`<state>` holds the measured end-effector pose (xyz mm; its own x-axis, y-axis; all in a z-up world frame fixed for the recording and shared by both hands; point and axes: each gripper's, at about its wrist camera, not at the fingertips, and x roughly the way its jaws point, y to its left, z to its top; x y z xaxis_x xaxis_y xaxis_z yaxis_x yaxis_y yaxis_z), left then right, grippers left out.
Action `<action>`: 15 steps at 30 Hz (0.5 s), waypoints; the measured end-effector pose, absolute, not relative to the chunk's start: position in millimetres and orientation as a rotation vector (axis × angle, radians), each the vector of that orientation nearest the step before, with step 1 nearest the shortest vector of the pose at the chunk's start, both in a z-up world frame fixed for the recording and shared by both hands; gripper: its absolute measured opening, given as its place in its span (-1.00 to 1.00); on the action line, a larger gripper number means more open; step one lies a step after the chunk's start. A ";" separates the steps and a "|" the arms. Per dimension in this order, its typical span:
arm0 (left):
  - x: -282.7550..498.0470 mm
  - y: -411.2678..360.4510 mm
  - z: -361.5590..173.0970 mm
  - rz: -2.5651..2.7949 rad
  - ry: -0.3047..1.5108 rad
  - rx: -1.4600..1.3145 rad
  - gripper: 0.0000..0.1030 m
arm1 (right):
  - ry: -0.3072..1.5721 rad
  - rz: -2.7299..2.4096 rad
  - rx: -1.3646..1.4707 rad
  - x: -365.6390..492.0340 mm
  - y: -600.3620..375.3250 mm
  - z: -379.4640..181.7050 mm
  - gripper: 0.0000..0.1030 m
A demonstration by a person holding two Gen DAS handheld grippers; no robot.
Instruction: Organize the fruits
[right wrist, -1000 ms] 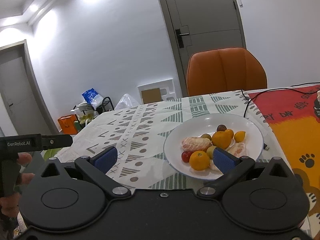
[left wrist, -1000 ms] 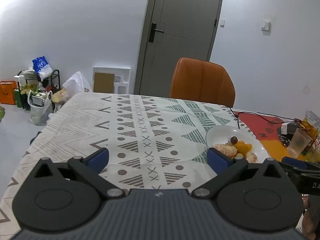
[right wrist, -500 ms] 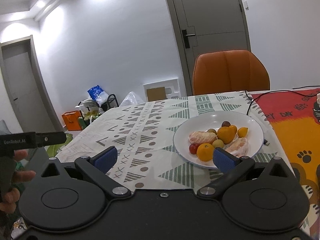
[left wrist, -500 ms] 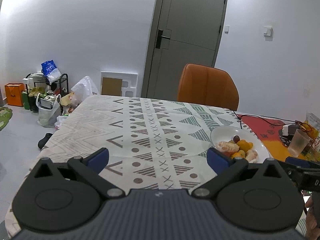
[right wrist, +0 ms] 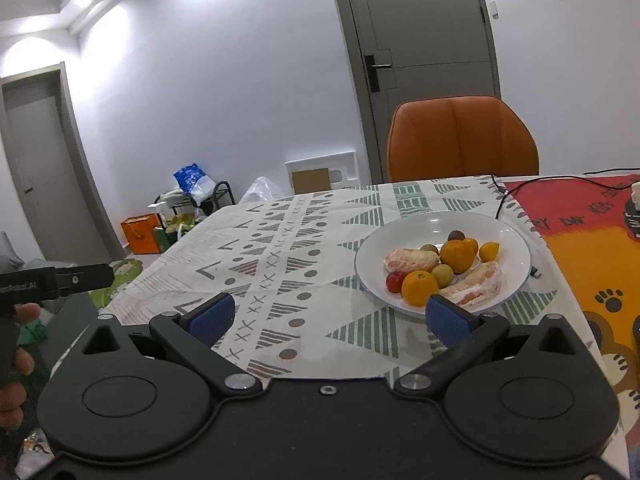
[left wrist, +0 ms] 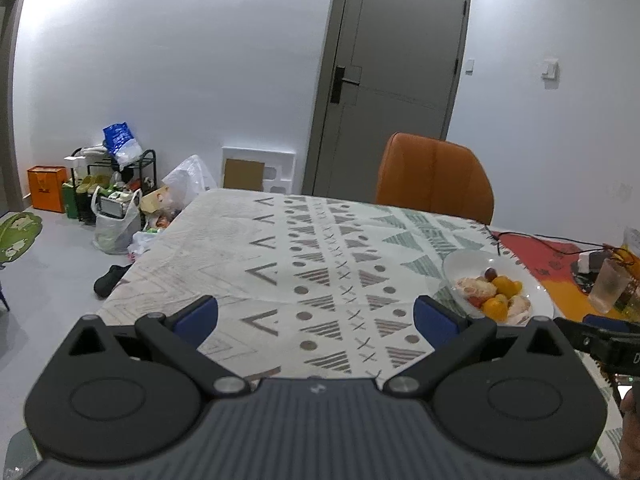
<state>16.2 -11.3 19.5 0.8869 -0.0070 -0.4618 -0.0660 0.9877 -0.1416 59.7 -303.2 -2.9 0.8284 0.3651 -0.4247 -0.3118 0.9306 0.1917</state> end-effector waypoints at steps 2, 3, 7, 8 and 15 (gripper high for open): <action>15.9 -10.0 17.2 0.032 0.490 -0.163 1.00 | 0.474 0.356 0.110 57.9 -301.3 -3.6 1.00; 16.1 -10.9 16.2 0.034 0.494 -0.161 1.00 | 0.476 0.358 0.109 57.6 -300.5 -3.8 1.00; 14.8 -10.9 13.9 0.040 0.499 -0.148 1.00 | 0.483 0.365 0.104 55.5 -298.0 -6.0 1.00; 14.5 -10.7 13.8 0.041 0.499 -0.148 1.00 | 0.484 0.366 0.103 55.2 -297.7 -6.5 1.00; 13.3 -11.9 13.0 0.041 0.503 -0.132 1.00 | 0.494 0.364 0.104 55.4 -297.6 -10.0 1.00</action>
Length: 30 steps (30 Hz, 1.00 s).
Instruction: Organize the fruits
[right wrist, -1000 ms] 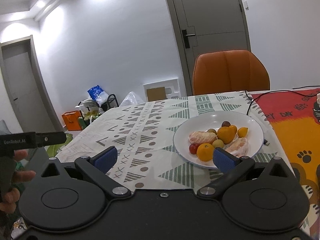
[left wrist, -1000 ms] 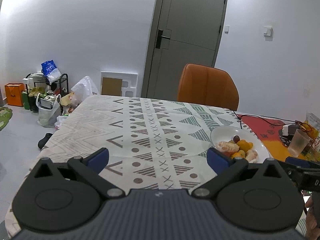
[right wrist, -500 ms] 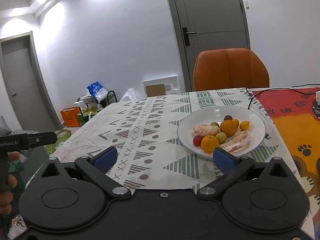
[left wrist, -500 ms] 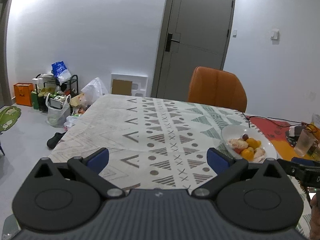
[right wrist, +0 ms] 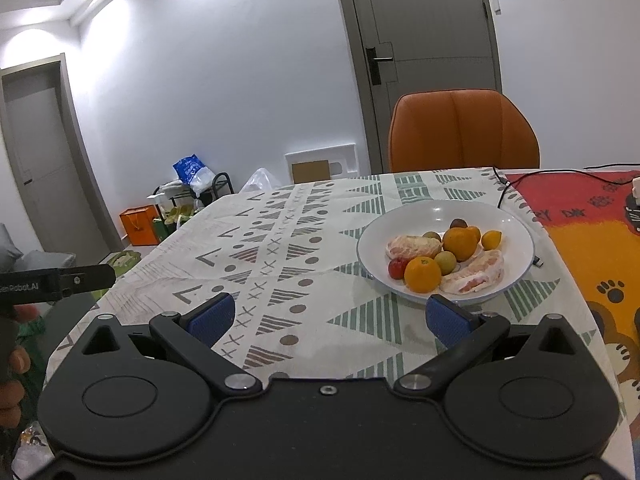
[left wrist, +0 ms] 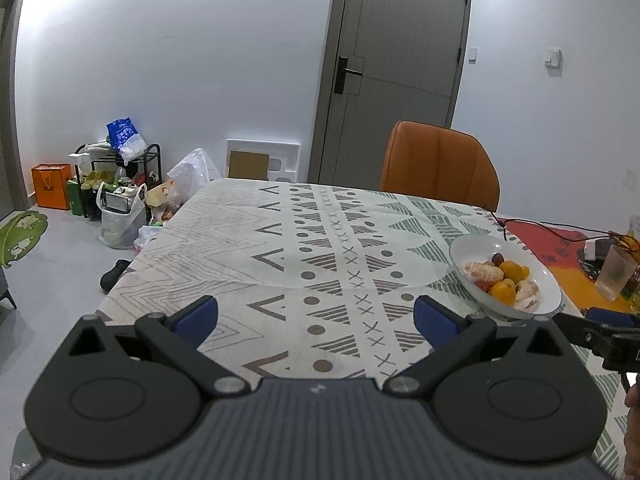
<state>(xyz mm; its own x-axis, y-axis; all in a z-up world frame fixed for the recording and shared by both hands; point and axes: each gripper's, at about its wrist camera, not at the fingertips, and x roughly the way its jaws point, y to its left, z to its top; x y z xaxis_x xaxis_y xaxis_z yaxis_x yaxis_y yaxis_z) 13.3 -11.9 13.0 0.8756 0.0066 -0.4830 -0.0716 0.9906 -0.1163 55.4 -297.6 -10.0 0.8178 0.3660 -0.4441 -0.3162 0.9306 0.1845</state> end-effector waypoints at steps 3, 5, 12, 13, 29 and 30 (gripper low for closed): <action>13.6 -13.2 12.2 0.040 0.505 -0.131 1.00 | 0.495 0.364 0.102 55.2 -297.4 -10.1 1.00; 14.2 -14.7 11.4 0.036 0.508 -0.125 1.00 | 0.495 0.366 0.103 55.2 -297.3 -10.0 1.00; 17.0 -16.8 8.6 0.028 0.522 -0.114 1.00 | 0.496 0.364 0.106 55.7 -298.2 -10.4 1.00; 17.3 -17.1 8.0 0.028 0.525 -0.113 1.00 | 0.496 0.363 0.106 55.7 -298.2 -10.5 1.00; 21.3 -18.6 5.5 0.023 0.554 -0.099 1.00 | 0.501 0.360 0.099 57.9 -299.2 -10.5 1.00; 21.9 -18.5 5.8 0.022 0.555 -0.100 1.00 | 0.501 0.361 0.098 57.9 -299.0 -10.6 1.00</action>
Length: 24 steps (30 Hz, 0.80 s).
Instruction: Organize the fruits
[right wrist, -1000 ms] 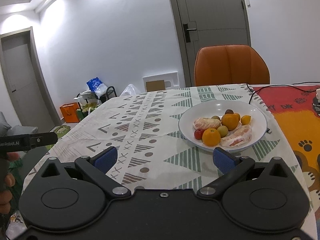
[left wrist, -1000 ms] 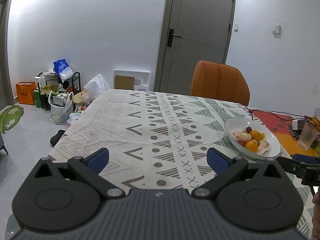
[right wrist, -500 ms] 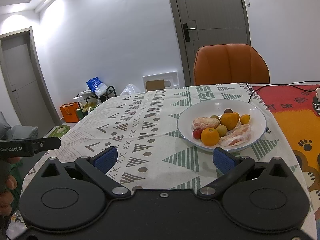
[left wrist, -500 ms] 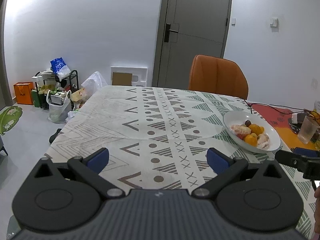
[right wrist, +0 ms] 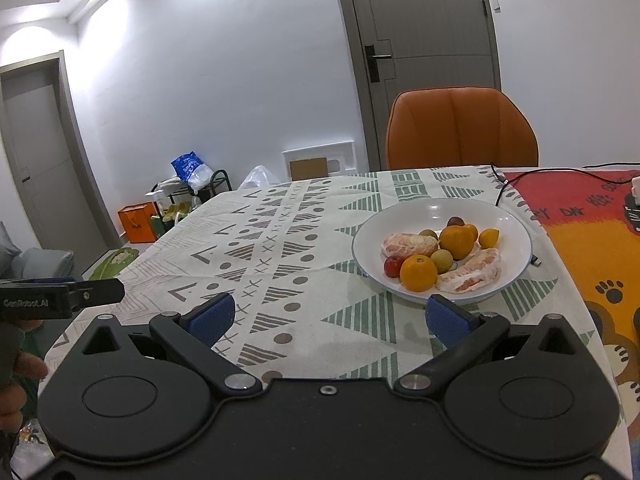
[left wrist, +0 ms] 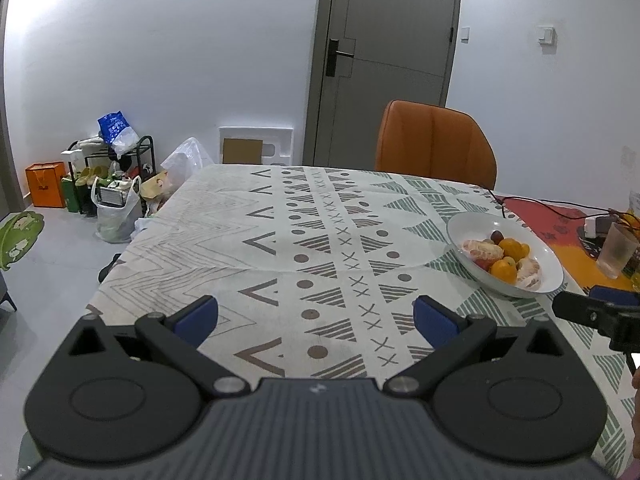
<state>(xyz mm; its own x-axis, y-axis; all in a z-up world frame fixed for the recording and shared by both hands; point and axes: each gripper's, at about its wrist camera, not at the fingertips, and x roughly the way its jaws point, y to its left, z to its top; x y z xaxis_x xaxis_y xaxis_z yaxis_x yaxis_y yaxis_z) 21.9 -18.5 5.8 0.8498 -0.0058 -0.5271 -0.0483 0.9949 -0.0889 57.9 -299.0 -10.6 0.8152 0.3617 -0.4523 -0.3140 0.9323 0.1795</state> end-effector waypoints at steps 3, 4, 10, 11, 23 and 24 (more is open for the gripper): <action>22.1 -18.1 5.8 0.021 0.555 -0.100 1.00 | 0.503 0.361 0.097 58.3 -298.9 -10.7 1.00; 22.3 -18.3 5.7 0.019 0.556 -0.099 1.00 | 0.503 0.361 0.098 58.3 -298.9 -10.7 1.00; 22.0 -18.9 7.0 0.013 0.555 -0.095 1.00 | 0.498 0.363 0.097 57.6 -298.3 -10.2 1.00; 22.0 -19.2 6.9 0.014 0.555 -0.094 1.00 | 0.497 0.364 0.098 57.6 -298.4 -10.1 1.00; 20.6 -23.4 8.5 0.000 0.560 -0.091 1.00 | 0.495 0.363 0.098 56.5 -300.2 -10.0 1.00; 20.3 -22.9 8.6 -0.002 0.558 -0.091 1.00 | 0.497 0.362 0.099 56.4 -299.8 -9.6 1.00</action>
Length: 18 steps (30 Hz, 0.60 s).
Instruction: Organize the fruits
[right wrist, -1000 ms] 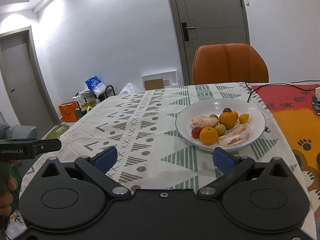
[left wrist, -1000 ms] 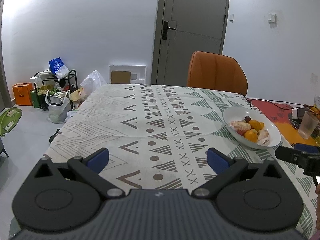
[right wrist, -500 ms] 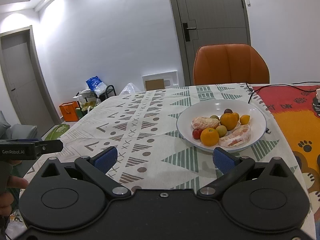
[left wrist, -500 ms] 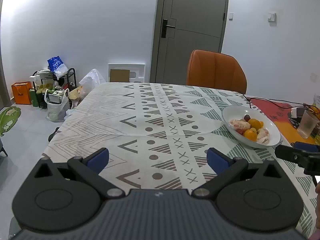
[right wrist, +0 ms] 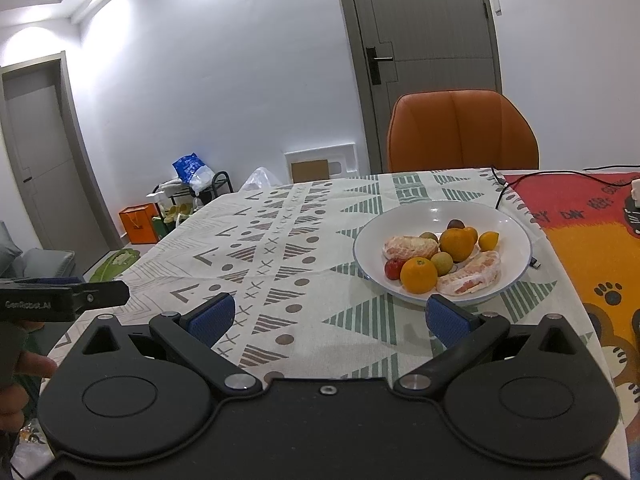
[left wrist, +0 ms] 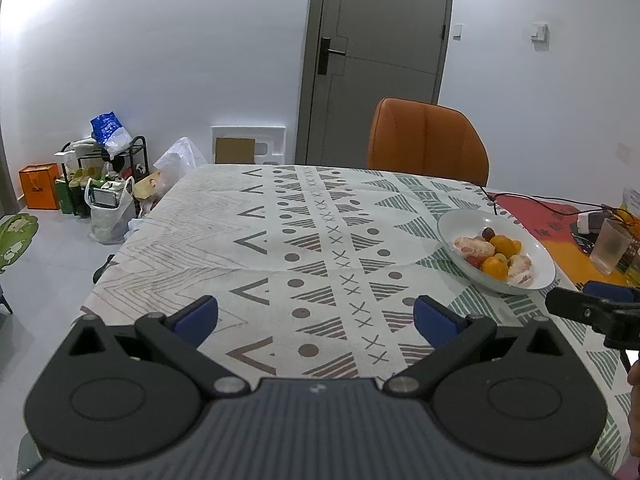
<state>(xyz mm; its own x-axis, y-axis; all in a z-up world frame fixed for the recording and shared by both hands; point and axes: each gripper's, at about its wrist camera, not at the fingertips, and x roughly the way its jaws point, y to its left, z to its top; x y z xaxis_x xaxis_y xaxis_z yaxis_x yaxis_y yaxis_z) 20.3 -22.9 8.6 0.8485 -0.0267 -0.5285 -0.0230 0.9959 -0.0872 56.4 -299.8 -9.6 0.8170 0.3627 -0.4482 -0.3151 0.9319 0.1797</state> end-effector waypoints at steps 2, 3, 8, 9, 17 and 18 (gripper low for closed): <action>20.2 -22.2 8.4 -0.007 0.553 -0.095 1.00 | 0.497 0.366 0.101 56.4 -299.1 -8.7 1.00; 20.4 -22.2 8.1 -0.011 0.552 -0.097 1.00 | 0.500 0.365 0.101 56.5 -298.6 -8.5 1.00; 24.2 -20.2 4.2 -0.016 0.558 -0.103 1.00 | 0.510 0.351 0.084 56.0 -295.9 -9.9 1.00; 25.3 -19.6 3.7 -0.013 0.560 -0.106 1.00 | 0.512 0.350 0.086 56.1 -295.9 -10.5 1.00; 27.7 -23.7 5.0 -0.010 0.563 -0.109 1.00 | 0.511 0.343 0.095 56.7 -301.4 -11.7 1.00; 27.8 -24.1 5.2 -0.011 0.562 -0.108 1.00 | 0.510 0.341 0.098 56.5 -302.4 -11.4 1.00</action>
